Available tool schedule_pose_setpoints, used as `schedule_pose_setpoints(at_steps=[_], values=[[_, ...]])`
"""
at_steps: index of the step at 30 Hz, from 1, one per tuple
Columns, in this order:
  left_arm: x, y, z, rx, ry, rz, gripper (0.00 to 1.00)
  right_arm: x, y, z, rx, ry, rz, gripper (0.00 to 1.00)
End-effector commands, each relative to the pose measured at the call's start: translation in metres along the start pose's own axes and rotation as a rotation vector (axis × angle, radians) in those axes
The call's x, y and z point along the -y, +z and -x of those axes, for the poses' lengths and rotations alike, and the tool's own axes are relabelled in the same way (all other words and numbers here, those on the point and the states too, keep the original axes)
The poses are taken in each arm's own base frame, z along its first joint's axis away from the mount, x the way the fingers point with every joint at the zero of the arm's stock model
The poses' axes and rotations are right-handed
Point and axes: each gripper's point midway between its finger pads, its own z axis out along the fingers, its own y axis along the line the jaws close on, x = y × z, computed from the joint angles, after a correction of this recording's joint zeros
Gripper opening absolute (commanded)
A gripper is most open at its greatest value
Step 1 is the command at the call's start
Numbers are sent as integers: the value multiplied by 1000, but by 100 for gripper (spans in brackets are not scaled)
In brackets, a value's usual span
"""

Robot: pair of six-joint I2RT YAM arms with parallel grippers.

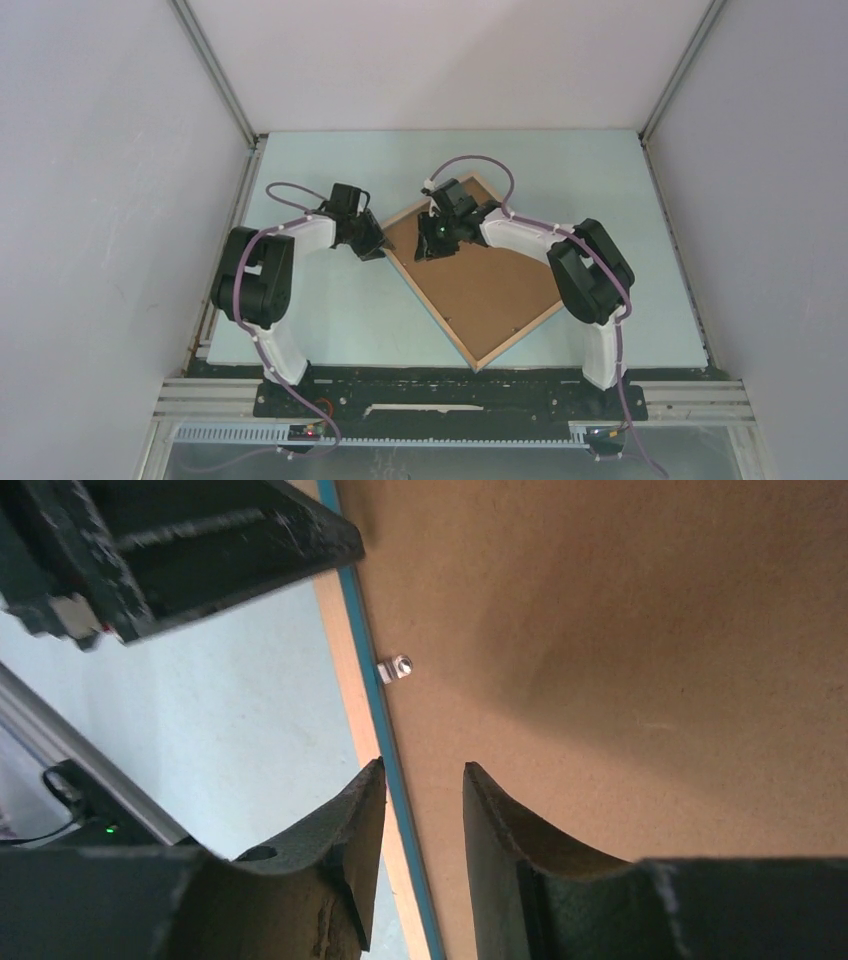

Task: Put the photo into the frame
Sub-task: Install the photo frame at the center of the board.

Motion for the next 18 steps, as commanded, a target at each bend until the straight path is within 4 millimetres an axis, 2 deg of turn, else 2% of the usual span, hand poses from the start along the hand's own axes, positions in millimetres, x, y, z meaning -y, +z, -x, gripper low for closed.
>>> schedule_pose_setpoints(at_steps=[1,5,10,15,18], values=[[-17,11,15,40,50,86,35,6,-5,-9,-42,-67,-73,42],[-17,15,20,43,51,103,28,13,-20,-29,-73,-67,-75,41],[-5,20,34,51,75,94,15,22,-38,-54,-103,-84,-87,41],[-2,30,40,23,80,109,5,46,-43,-69,-118,-180,-232,40],[-3,29,38,22,81,107,1,48,-41,-74,-127,-231,-271,40]])
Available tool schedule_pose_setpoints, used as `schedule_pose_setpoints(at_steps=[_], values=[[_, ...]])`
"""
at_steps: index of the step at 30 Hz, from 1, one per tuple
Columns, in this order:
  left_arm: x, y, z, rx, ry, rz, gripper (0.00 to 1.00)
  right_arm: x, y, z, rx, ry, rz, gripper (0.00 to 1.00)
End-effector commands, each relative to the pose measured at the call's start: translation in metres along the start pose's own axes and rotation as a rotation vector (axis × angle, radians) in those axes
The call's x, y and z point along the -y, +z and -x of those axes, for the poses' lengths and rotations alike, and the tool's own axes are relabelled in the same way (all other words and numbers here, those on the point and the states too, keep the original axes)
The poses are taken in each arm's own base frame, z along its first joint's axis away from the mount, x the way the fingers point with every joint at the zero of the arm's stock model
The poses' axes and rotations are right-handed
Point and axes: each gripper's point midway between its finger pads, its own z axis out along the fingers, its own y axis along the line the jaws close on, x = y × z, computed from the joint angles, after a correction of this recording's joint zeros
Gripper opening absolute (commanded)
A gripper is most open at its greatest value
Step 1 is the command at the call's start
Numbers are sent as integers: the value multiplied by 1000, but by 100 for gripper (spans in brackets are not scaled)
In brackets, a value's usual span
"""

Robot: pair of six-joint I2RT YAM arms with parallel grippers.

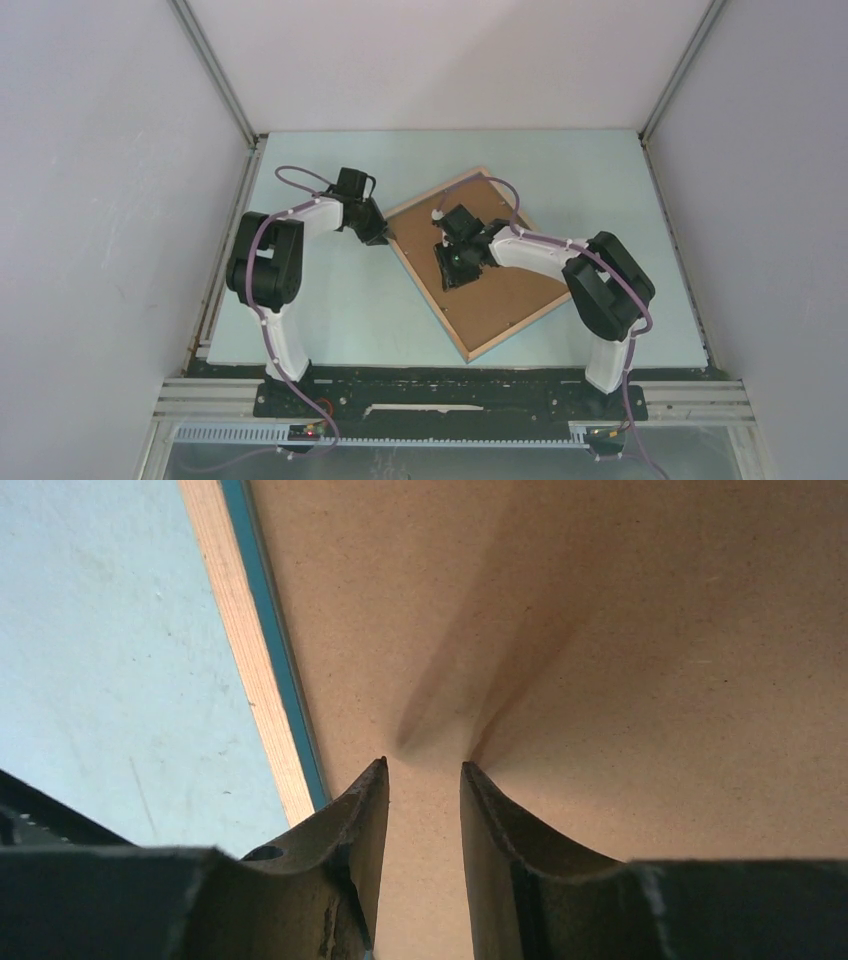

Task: Put the photo into the frame
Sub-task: Install the photo frame at the center of the board.

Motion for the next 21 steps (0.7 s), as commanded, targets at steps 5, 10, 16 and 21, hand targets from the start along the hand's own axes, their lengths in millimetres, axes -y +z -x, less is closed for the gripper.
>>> schedule_pose_setpoints(at_steps=[5,10,16,21], values=[[-23,13,9,38,34,88,0,-7,-6,-4,39,-154,-85,40],[-24,13,9,38,34,91,0,-17,-1,-17,-5,-172,-80,39],[-24,12,10,44,33,92,0,-33,0,-46,-60,-245,-99,37],[-23,11,10,49,34,89,0,-42,-4,-57,-56,-255,-85,37]])
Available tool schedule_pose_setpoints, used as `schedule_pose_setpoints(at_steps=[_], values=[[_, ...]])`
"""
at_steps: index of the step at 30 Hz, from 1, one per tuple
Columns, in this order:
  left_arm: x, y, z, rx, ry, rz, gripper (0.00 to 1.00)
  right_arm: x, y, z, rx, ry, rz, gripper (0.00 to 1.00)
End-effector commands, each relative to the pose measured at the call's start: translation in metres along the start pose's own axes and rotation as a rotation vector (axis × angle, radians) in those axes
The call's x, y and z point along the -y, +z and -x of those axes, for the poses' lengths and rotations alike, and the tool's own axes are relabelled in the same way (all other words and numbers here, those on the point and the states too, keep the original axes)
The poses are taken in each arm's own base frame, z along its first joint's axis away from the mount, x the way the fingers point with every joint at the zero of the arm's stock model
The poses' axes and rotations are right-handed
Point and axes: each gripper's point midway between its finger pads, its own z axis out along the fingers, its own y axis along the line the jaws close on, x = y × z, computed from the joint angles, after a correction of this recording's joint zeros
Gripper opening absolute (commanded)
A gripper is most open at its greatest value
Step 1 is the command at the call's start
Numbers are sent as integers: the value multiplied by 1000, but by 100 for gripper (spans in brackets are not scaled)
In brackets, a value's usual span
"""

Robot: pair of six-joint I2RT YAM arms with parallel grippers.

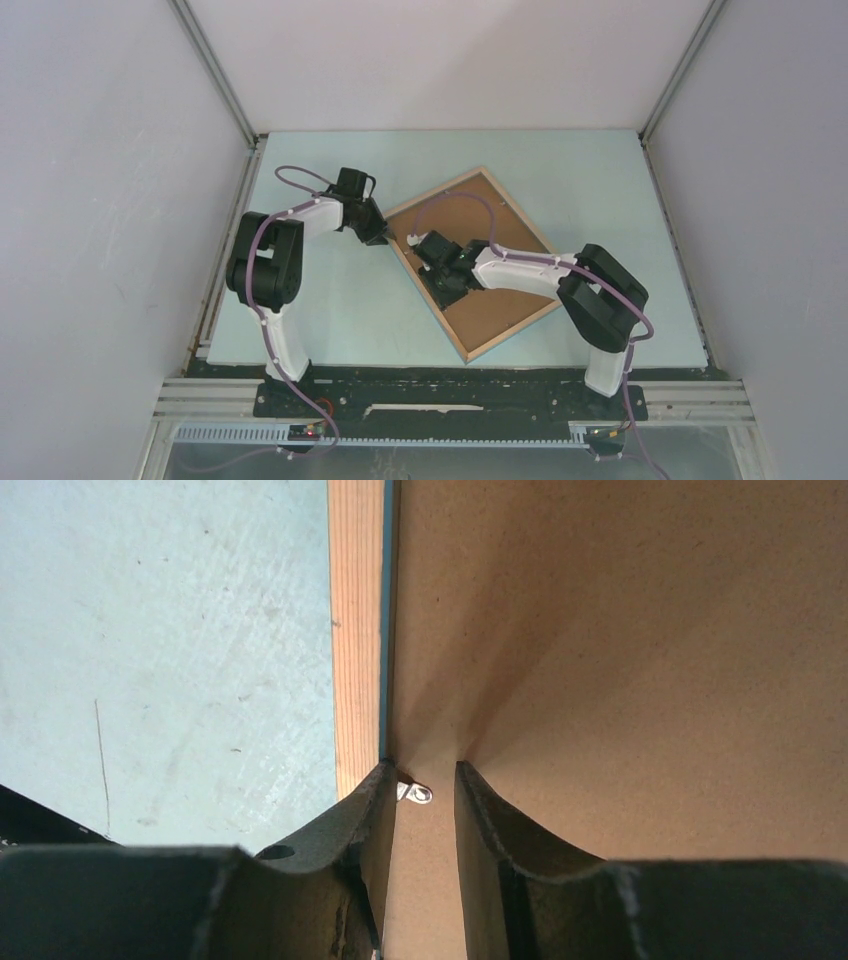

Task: Put the photo into the frame
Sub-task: Install the photo frame at the center of the board.

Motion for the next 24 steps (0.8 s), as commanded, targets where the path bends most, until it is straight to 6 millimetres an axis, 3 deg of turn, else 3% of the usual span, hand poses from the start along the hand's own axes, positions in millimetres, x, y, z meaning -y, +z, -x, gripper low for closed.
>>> schedule_pose_setpoints(at_steps=[1,17,20,24], values=[[-23,11,10,50,30,87,0,-15,-8,-23,-50,-20,31,37],[-22,11,9,49,31,78,0,-28,-14,-10,-14,32,138,37],[-22,12,9,49,30,76,0,-29,-29,6,38,52,172,37],[-20,11,9,48,36,70,0,-21,-67,41,160,78,207,41]])
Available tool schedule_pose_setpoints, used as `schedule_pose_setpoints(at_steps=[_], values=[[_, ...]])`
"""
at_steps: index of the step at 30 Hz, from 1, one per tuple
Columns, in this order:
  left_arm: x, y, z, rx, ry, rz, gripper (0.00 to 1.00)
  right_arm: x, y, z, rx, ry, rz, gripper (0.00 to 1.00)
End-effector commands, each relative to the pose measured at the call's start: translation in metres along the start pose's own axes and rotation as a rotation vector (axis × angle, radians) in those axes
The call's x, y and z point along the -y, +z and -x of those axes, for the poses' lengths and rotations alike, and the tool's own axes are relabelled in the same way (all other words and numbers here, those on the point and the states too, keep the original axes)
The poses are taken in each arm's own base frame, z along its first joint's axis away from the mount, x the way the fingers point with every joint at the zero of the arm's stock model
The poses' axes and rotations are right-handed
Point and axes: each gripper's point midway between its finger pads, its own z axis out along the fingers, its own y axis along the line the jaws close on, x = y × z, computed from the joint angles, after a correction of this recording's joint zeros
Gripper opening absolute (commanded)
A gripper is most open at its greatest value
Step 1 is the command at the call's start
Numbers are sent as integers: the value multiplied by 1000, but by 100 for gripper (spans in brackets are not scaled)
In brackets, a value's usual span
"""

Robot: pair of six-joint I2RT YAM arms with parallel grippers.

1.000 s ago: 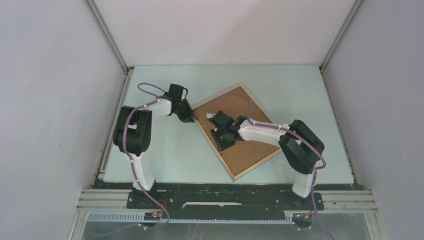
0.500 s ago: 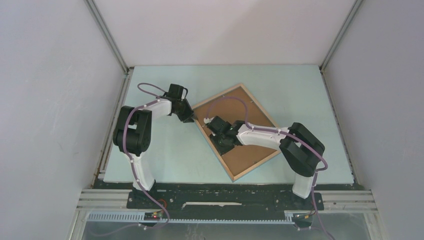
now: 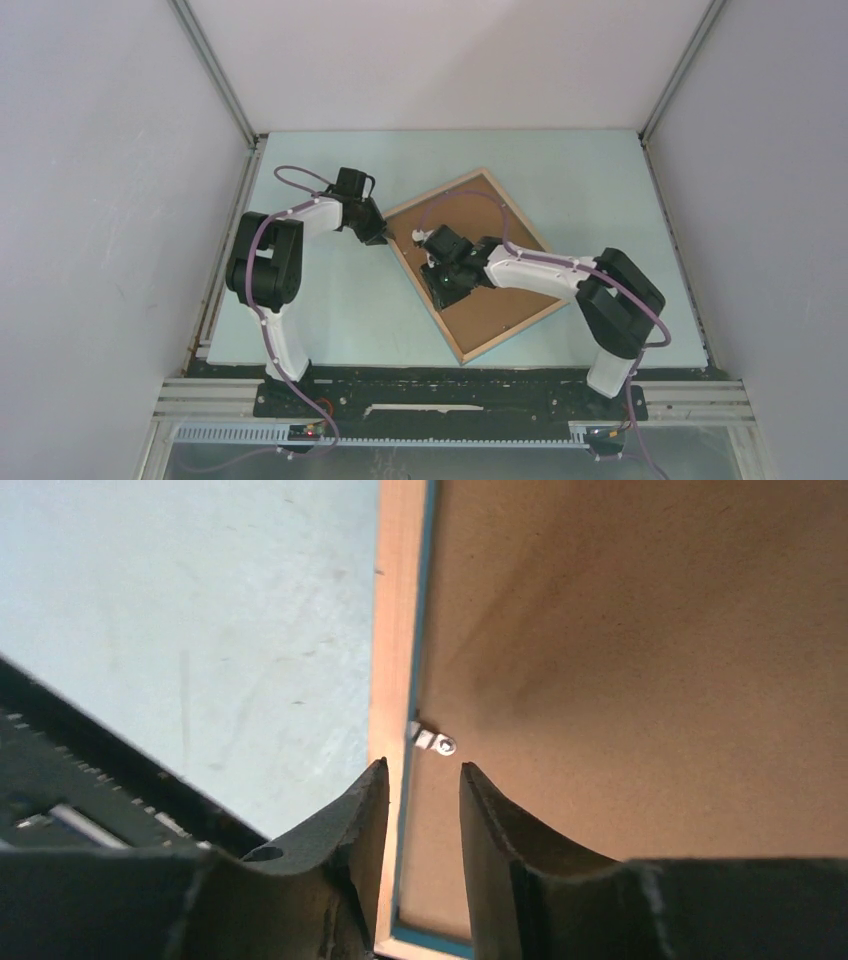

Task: Put the photo into the frame
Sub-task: Install the photo frame at the center of the board.

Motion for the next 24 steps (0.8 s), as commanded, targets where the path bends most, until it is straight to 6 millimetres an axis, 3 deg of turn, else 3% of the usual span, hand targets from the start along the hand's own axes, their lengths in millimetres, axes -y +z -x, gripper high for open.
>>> schedule_pose_setpoints(at_steps=[1,7,11,14,18,24], values=[[-18,10,8,49,42,61,0,-16,-61,52,193,36,125,42],[-16,9,8,54,47,43,1,33,-118,62,319,110,69,54],[-14,7,8,60,51,30,7,71,-149,49,408,184,25,59],[-12,5,8,64,57,15,8,90,-173,39,487,231,26,64],[-5,-3,7,72,63,-16,13,102,-183,25,524,265,46,71],[17,-38,10,108,81,-97,41,108,-168,1,456,274,42,83]])
